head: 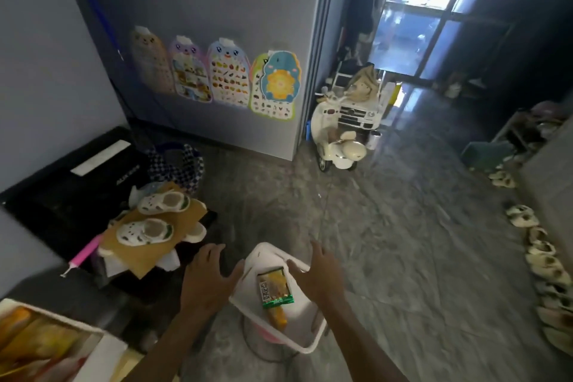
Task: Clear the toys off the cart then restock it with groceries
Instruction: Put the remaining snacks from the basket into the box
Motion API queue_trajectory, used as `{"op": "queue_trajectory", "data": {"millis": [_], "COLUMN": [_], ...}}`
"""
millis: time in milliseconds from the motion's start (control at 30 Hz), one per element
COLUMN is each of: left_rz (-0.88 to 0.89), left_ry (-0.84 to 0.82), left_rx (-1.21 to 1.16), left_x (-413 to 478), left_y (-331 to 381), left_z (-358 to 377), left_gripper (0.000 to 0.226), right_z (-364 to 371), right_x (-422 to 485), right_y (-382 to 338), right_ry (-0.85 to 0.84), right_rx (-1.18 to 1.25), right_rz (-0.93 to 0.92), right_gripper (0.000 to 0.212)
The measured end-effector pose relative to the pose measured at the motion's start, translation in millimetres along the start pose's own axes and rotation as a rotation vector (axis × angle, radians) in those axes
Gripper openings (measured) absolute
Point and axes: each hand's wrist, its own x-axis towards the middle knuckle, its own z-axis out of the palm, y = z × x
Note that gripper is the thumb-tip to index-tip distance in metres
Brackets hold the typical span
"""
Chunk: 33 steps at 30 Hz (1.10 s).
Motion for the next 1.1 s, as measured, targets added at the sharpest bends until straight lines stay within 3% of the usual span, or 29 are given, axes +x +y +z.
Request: {"op": "queue_trajectory", "data": {"millis": [233,400,567,767,800,933,1000,1100], "left_rz": [-0.116,-0.257,-0.367,-0.387,-0.397,-0.576,-0.636,-0.646], "left_ry": [-0.011,-0.063,-0.15,-0.267,-0.28,-0.337,-0.332,-0.351], "left_rx": [0.036,0.045,0.021,0.031,0.035,-0.141,-0.241,-0.368], "left_x": [15.5,30.9,61.7,102.0,106.8,119.1,124.5,130.1], "left_y": [50.8,49.9,13.8,-42.7,-54.2,-78.8,-88.1,-97.1], "left_z": [92.7,150.2,232.9,354.9,374.8,428.1,445.7,456.8], "left_gripper": [0.103,0.083,0.084,0.078,0.079,0.084,0.082,0.056], "right_z": [5.0,46.3,143.2,286.9,311.7,390.5,403.8,407.6], "right_x": [64.7,90.7,93.2,85.6,85.1,80.0,78.2,82.0], "right_y": [102.5,136.1,160.9,208.0,216.8,242.6,241.1,239.0], "right_ry": [-0.087,-0.26,-0.417,-0.516,-0.542,-0.53,-0.503,-0.509], "right_rx": [-0.07,-0.064,-0.038,0.02,0.014,-0.062,-0.044,-0.03], "right_rz": [-0.01,0.004,0.073,0.132,0.134,0.093,0.103,0.131], "right_gripper": [0.082,0.08,0.077,0.047,0.048,0.09,0.083,0.056]}}
